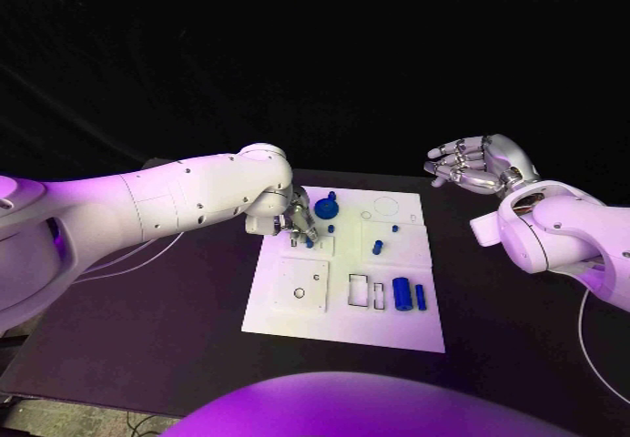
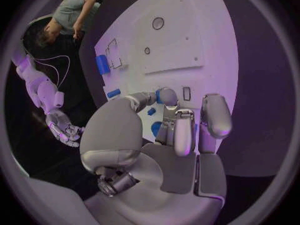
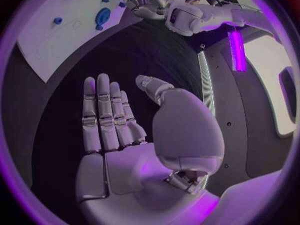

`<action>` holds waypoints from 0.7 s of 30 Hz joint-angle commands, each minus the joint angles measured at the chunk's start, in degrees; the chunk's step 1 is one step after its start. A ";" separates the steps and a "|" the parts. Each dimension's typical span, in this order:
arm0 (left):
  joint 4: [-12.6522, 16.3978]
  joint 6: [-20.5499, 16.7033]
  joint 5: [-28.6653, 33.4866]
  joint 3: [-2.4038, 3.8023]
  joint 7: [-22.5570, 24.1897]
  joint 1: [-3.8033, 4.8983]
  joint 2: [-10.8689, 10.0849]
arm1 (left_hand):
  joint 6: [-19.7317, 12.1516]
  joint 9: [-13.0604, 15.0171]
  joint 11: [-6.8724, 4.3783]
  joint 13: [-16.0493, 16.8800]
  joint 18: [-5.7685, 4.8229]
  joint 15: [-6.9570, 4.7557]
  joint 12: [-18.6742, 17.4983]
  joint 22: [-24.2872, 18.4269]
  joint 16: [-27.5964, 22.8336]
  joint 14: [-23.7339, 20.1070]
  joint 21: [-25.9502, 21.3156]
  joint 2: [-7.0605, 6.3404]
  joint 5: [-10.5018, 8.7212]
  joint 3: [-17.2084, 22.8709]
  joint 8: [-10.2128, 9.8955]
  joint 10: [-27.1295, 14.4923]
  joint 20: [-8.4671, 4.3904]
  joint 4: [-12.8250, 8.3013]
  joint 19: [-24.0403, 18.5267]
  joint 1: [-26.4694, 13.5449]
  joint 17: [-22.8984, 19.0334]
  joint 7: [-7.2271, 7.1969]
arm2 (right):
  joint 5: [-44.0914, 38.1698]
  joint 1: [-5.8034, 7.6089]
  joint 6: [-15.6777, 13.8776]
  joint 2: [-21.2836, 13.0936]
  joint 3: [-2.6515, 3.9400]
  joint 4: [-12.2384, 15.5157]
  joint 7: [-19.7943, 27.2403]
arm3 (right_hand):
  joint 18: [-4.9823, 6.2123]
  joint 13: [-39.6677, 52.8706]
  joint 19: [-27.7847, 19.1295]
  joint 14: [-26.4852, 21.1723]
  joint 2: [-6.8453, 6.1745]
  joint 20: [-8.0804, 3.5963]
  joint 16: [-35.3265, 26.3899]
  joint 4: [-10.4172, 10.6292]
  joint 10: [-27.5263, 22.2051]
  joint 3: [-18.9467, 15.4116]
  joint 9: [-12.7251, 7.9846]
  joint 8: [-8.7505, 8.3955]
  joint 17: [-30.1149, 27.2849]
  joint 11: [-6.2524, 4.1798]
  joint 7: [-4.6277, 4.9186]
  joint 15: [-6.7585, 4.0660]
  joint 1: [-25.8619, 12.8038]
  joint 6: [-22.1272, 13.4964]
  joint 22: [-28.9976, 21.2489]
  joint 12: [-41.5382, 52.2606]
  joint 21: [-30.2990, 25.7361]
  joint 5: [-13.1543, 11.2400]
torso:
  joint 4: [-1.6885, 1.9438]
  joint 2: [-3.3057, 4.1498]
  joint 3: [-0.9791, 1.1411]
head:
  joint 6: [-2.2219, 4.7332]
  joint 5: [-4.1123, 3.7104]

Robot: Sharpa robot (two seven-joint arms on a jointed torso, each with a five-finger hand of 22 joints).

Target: Assemble the parts on the task board

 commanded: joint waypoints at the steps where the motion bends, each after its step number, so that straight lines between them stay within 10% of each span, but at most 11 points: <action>1: -0.01 1.64 -0.32 -0.09 -0.19 -0.19 -0.02 | 0.32 -0.04 -0.01 0.18 -0.28 -0.42 0.34 6.02 -0.15 5.00 -0.01 0.56 -0.18 12.97 0.03 0.37 -0.32 -13.25 -0.11 -0.15 9.60 -0.09 | -0.43 -0.03 0.80 0.04 0.01 0.06 0.11 | 0.69 -0.05 0.37 0.20 -0.06 0.08 -0.17 -0.25 0.44 -0.21 -0.03 0.21 0.06 0.08 -0.03 0.05 -0.36 0.18 -0.05 -0.21 -0.19 0.03 | 0.06 -0.03 -0.01 | 0.00 -0.03; 21: 0.39 -0.36 -1.21 -0.08 0.65 -0.27 -0.03 | 0.59 -0.09 -0.04 0.47 -0.29 -0.44 0.54 6.10 -0.11 5.02 0.04 0.52 0.34 13.11 -0.08 0.64 -0.34 -13.57 -0.10 -0.15 9.67 -0.11 | -0.45 -0.03 0.81 0.04 0.01 0.08 0.13 | 0.69 -0.05 0.37 0.20 -0.06 0.08 -0.17 -0.25 0.44 -0.21 -0.03 0.21 0.06 0.08 -0.03 0.05 -0.36 0.18 -0.05 -0.21 -0.19 0.03 | 0.01 -0.02 -0.01 | 0.00 -0.01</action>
